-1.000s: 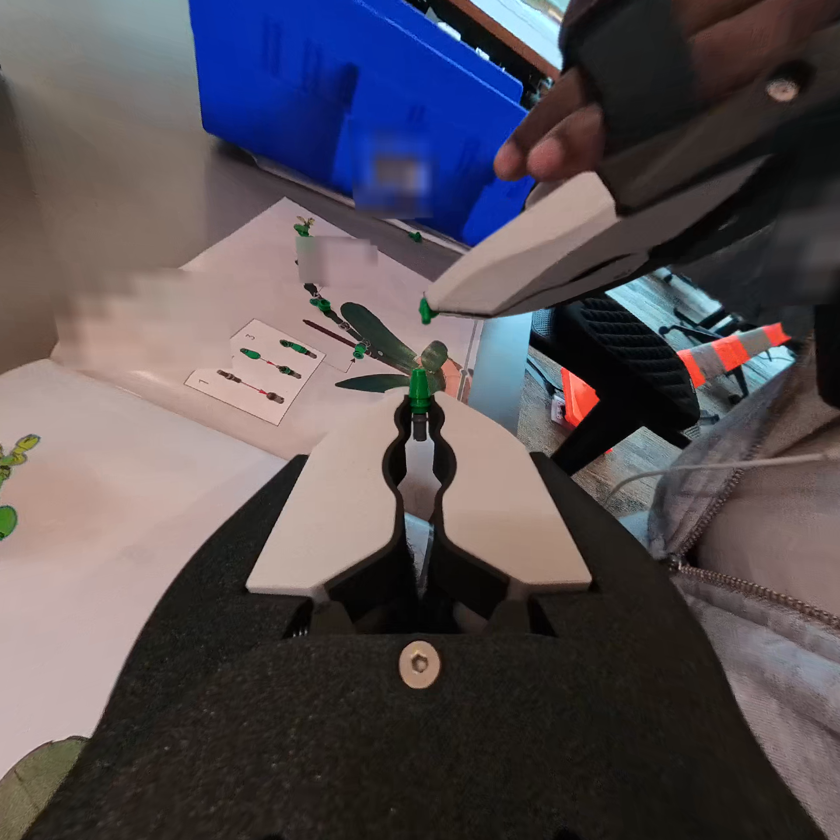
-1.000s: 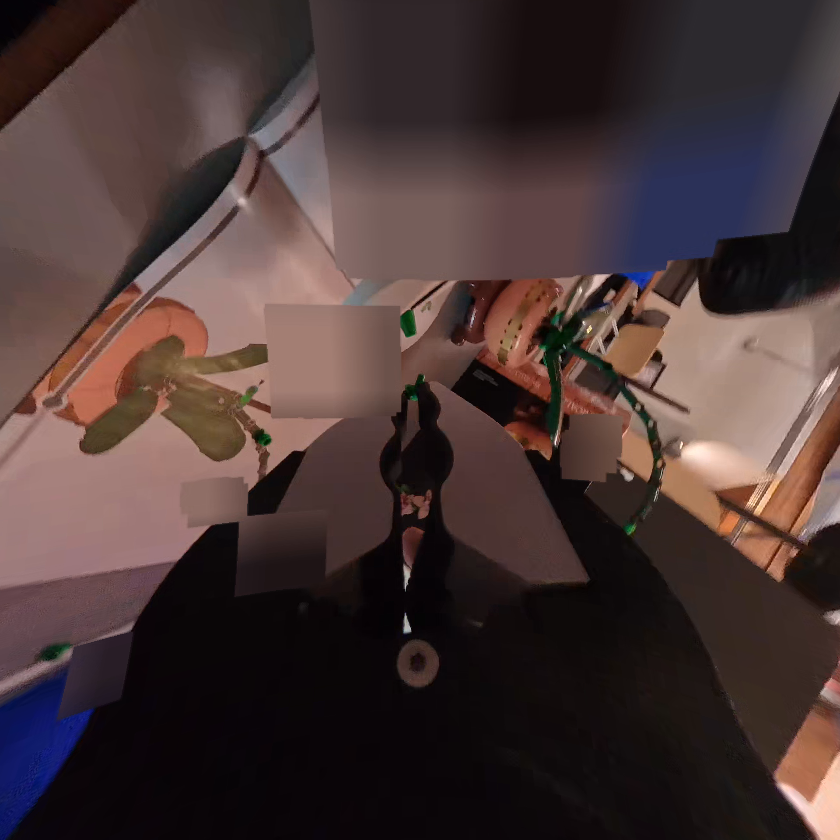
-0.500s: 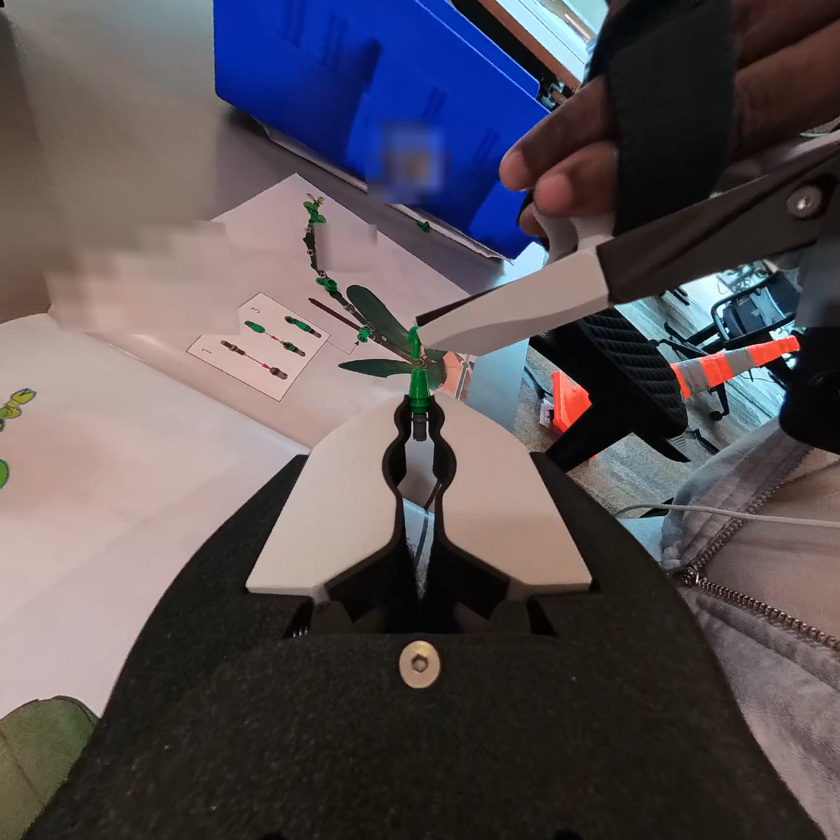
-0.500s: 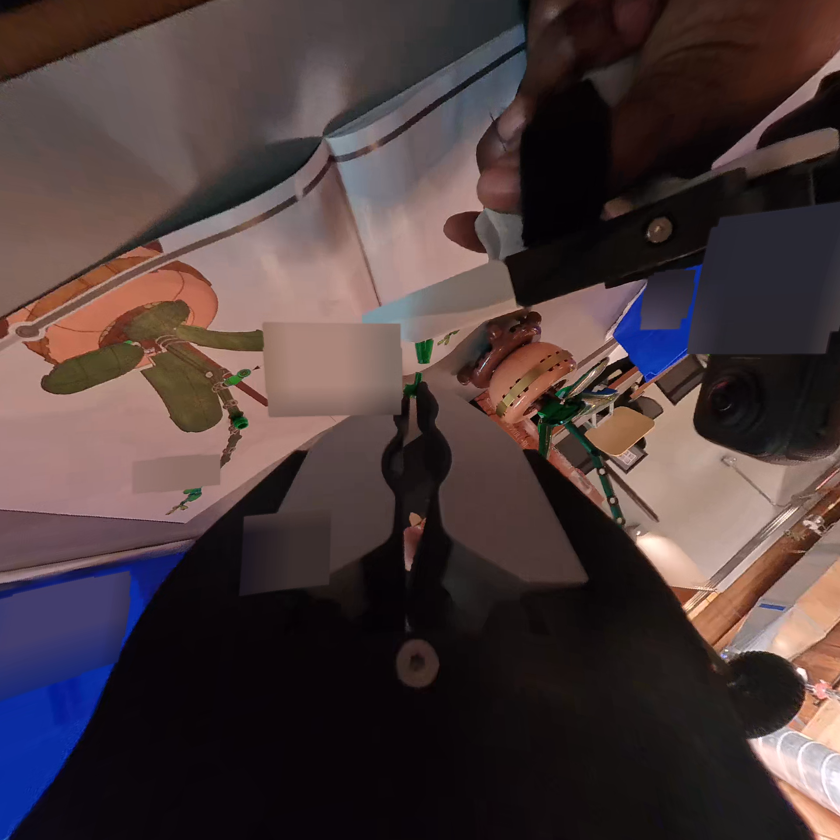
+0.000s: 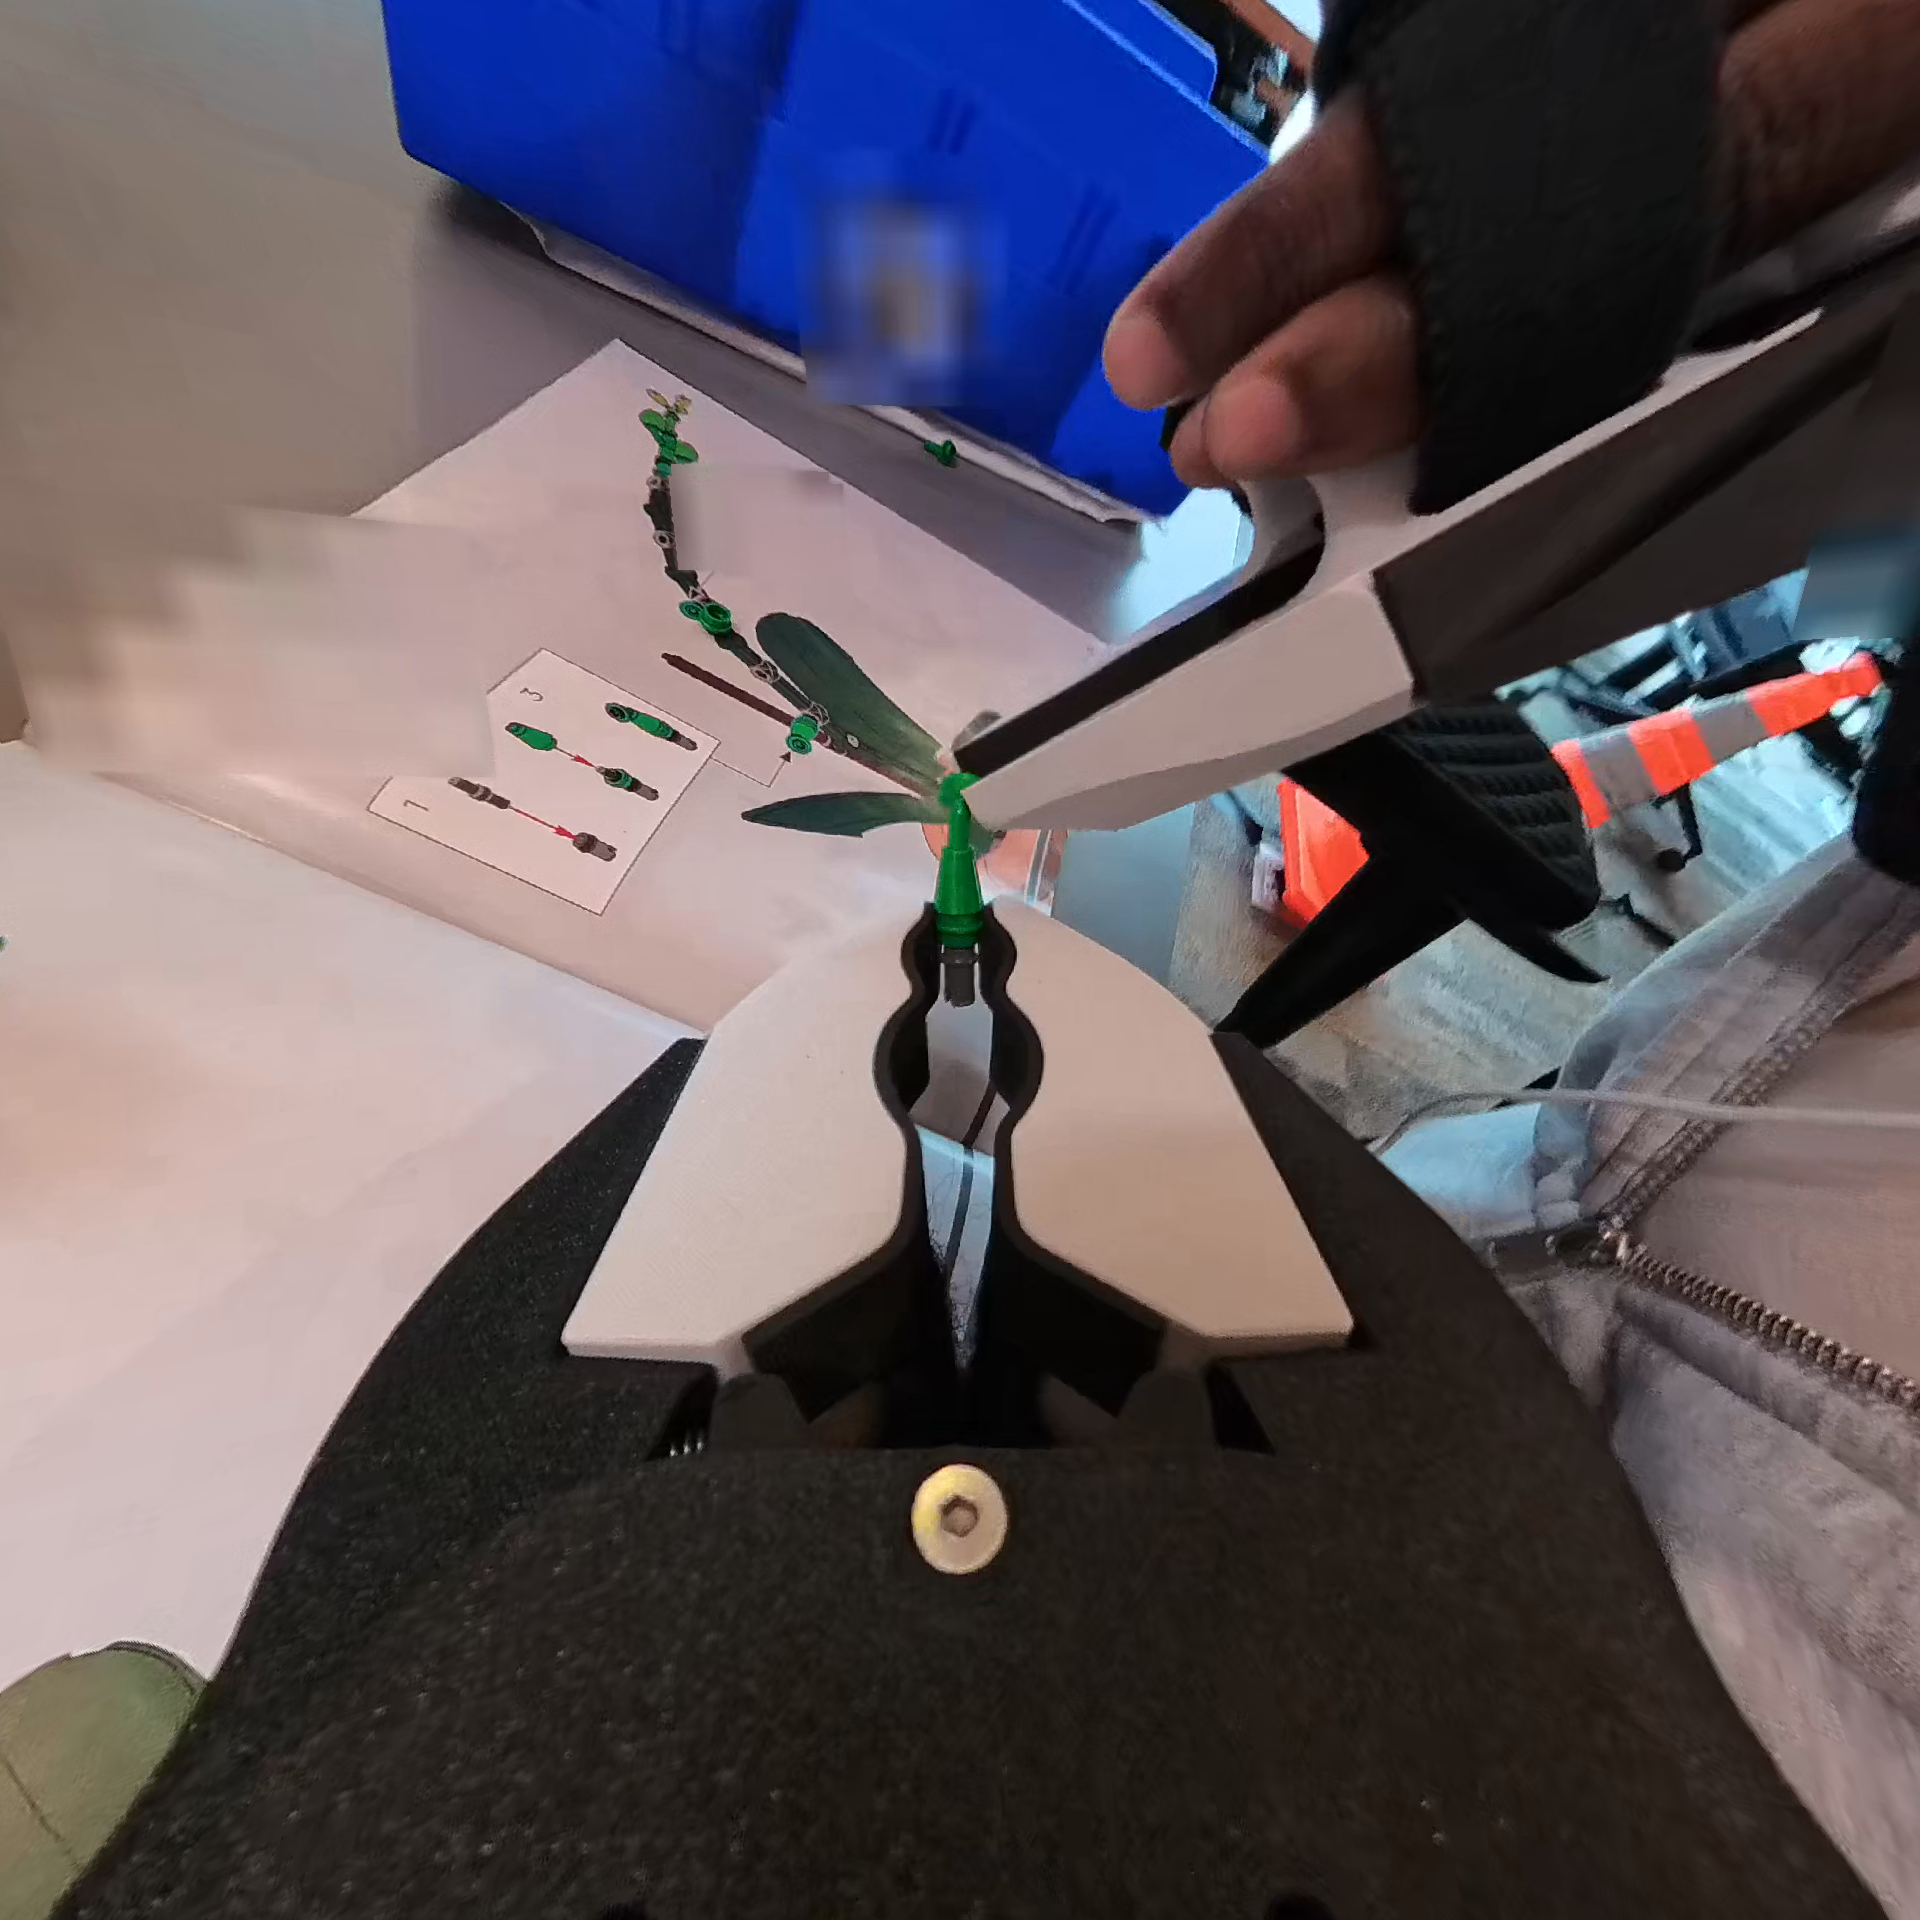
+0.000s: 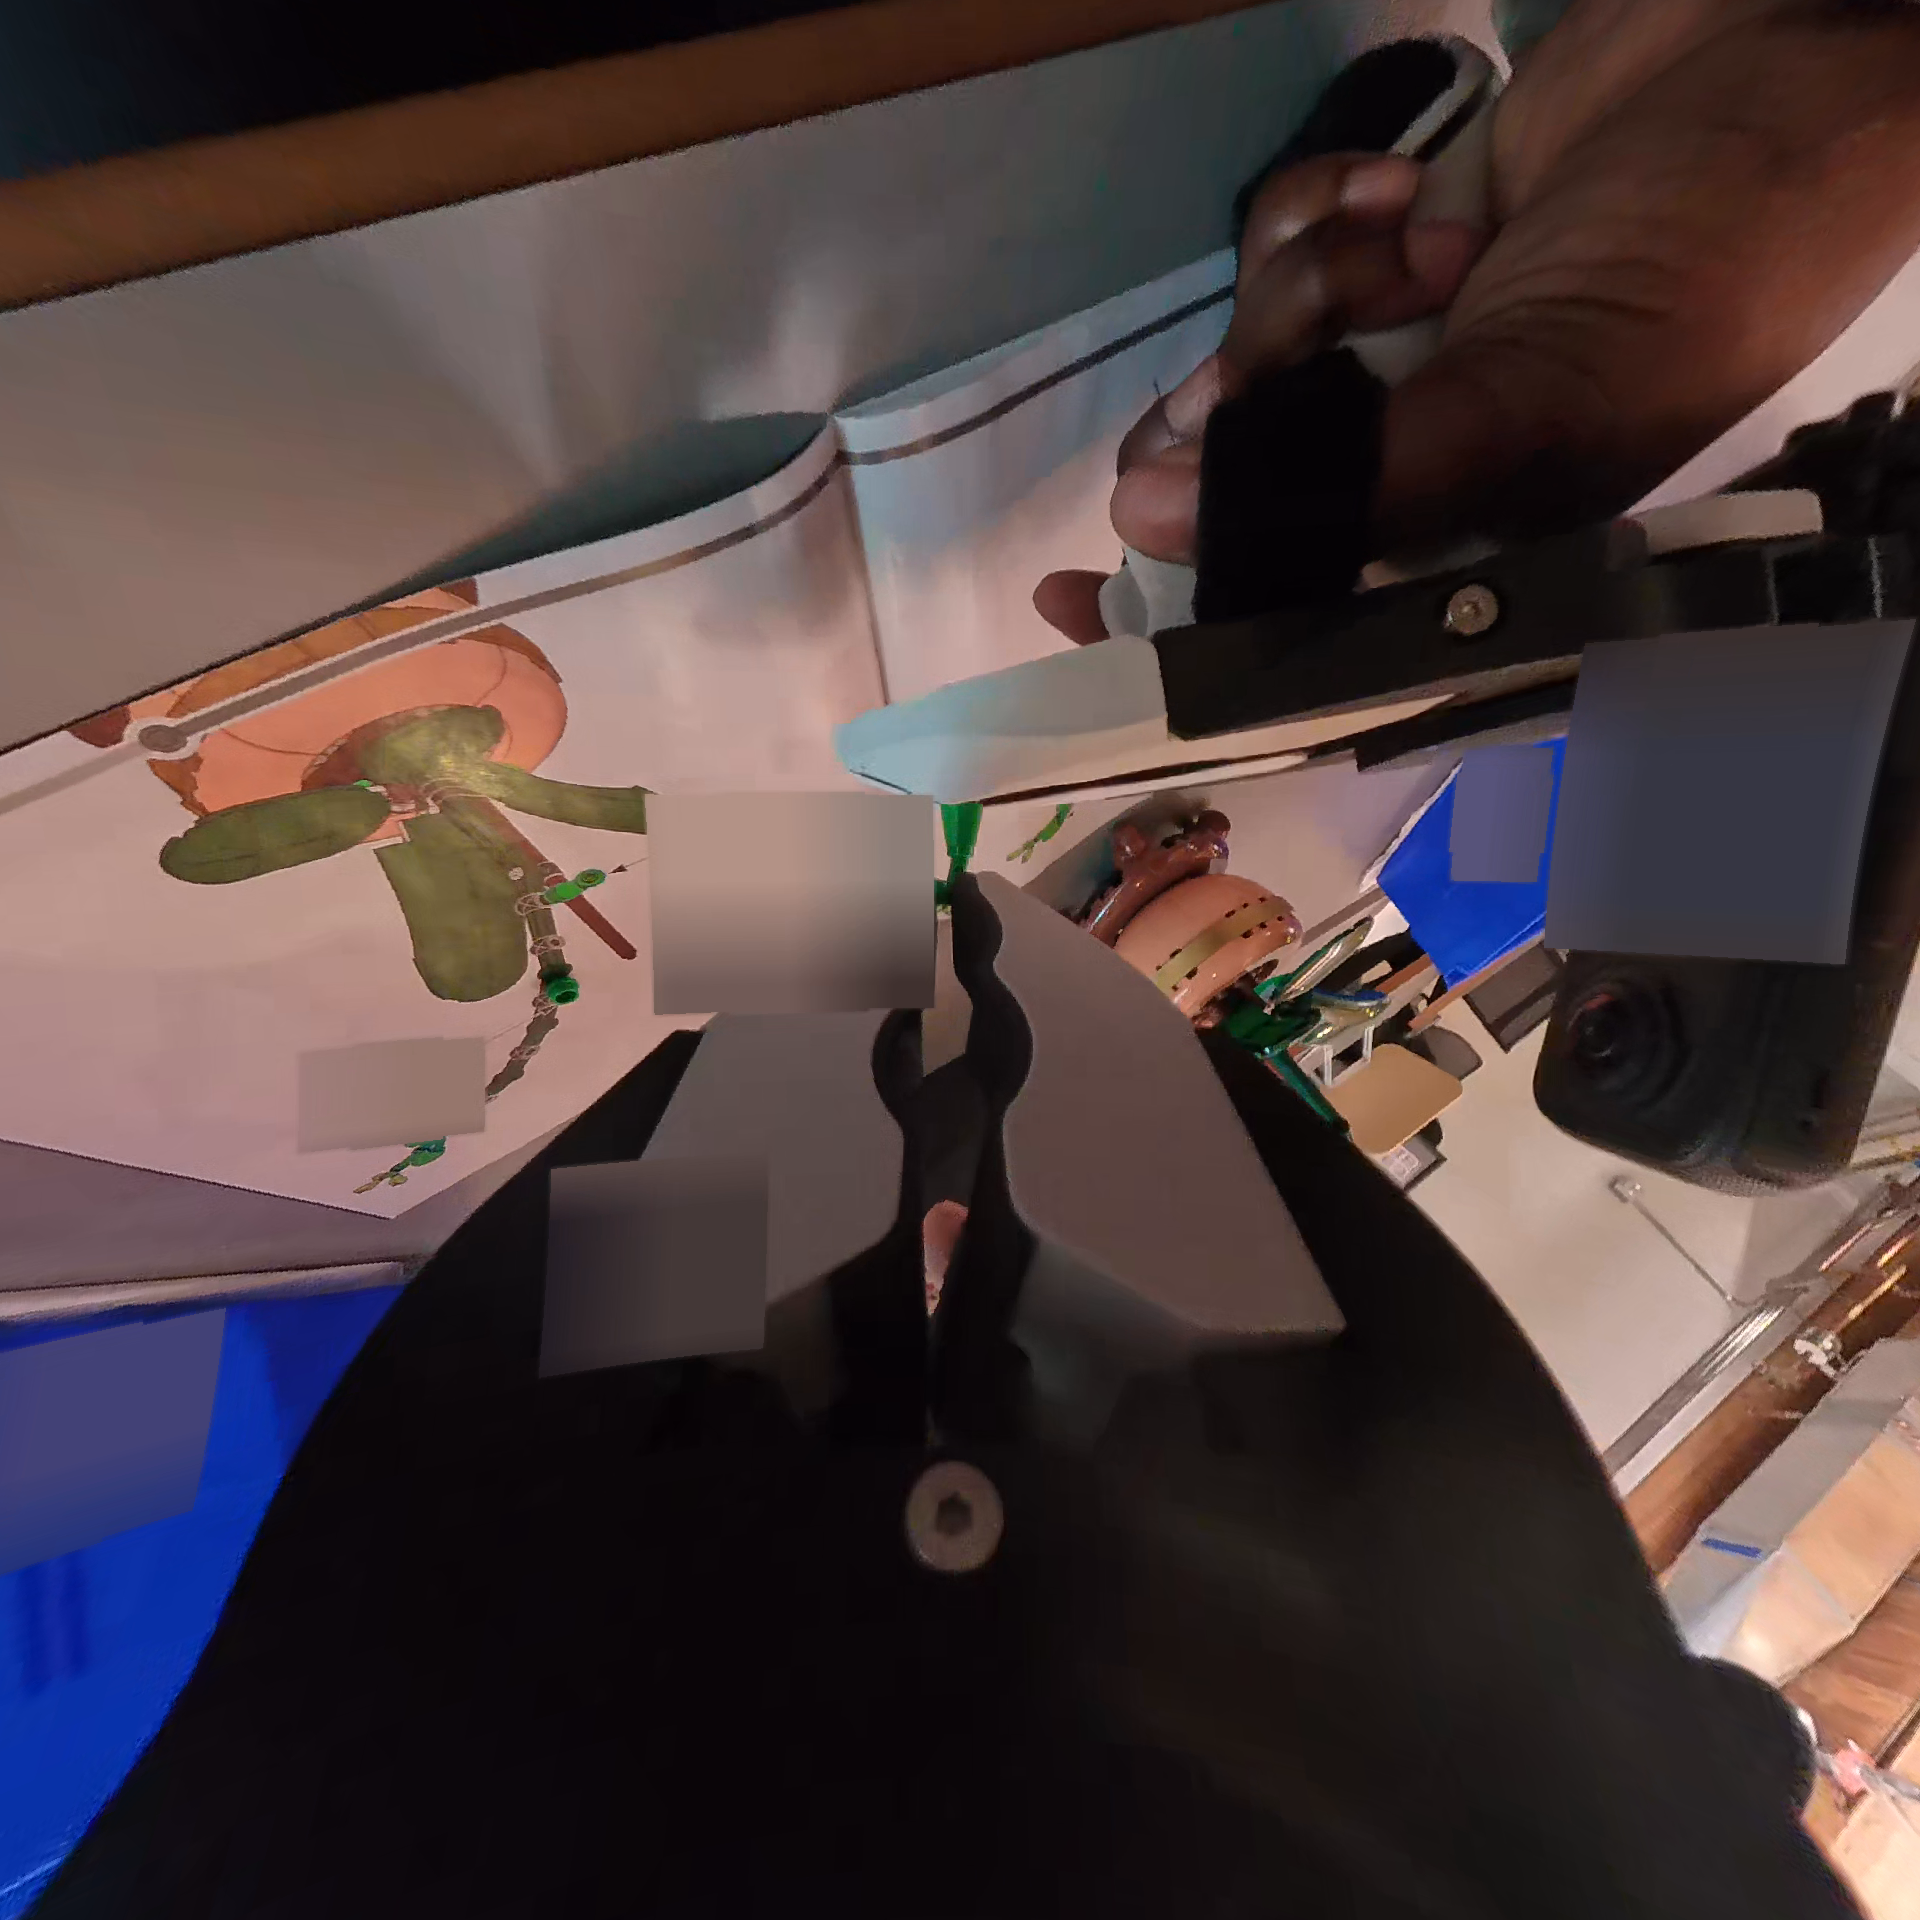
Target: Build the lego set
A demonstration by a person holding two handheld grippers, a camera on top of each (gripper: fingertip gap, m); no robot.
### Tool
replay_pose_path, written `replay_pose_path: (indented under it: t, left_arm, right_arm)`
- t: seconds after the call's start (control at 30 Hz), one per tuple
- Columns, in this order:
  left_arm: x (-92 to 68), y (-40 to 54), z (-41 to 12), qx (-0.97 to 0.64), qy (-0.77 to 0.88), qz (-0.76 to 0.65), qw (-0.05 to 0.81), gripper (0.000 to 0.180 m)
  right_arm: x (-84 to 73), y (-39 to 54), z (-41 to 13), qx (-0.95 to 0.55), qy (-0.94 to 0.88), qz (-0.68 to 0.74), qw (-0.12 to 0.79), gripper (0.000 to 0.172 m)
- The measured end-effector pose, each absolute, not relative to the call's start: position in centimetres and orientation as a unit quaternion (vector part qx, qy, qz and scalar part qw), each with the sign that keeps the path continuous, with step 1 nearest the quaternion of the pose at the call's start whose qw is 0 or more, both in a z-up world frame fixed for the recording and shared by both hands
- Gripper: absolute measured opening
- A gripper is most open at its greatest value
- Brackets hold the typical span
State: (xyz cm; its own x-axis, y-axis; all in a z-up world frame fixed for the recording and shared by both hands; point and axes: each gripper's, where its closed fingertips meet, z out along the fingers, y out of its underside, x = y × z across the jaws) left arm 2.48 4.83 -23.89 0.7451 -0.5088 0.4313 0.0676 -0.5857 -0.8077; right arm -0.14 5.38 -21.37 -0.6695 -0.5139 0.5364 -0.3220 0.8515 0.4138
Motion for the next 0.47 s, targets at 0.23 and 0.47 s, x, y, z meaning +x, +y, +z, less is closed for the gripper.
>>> replay_pose_path:
  t: [0.23,0.47]
  left_arm:
    - [2.8,4.5,-24.3,-0.832,0.171,-0.309,0.427,0.006]
    - [3.3,3.7,-25.6,-0.851,0.214,-0.285,0.386,0.005]
  right_arm:
    - [0.1,4.9,-21.5,0.252,-0.904,-0.117,0.325,0.002]
    - [0.9,4.2,-22.4,0.300,-0.905,-0.107,0.283,0.002]
